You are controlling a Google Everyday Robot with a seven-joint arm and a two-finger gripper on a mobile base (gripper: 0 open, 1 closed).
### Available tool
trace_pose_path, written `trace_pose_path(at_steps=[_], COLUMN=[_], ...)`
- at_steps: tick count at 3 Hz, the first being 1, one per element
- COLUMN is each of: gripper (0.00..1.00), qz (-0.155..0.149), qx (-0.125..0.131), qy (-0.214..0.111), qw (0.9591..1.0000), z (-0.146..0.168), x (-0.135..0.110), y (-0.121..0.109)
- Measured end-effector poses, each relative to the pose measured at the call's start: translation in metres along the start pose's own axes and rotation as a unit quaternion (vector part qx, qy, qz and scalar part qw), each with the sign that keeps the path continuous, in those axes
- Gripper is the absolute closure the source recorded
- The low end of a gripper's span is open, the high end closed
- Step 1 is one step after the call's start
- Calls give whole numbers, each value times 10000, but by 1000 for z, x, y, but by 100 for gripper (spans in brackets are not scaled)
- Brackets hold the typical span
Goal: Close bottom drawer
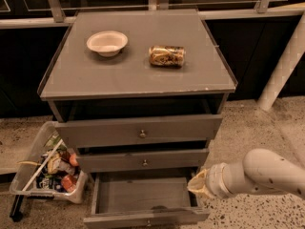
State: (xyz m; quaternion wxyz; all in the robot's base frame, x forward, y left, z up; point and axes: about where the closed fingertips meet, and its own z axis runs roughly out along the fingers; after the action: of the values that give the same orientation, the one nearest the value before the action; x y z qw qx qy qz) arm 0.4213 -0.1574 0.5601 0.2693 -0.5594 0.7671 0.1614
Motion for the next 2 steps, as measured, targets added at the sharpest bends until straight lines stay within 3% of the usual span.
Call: trace_pose_path(at_steps=[1, 2], gripper=[100, 100], qz=[144, 144], qx=[-176, -176], qy=[-72, -72], qw=[9997, 9997], z=[20, 20], x=[11, 11], y=[8, 8])
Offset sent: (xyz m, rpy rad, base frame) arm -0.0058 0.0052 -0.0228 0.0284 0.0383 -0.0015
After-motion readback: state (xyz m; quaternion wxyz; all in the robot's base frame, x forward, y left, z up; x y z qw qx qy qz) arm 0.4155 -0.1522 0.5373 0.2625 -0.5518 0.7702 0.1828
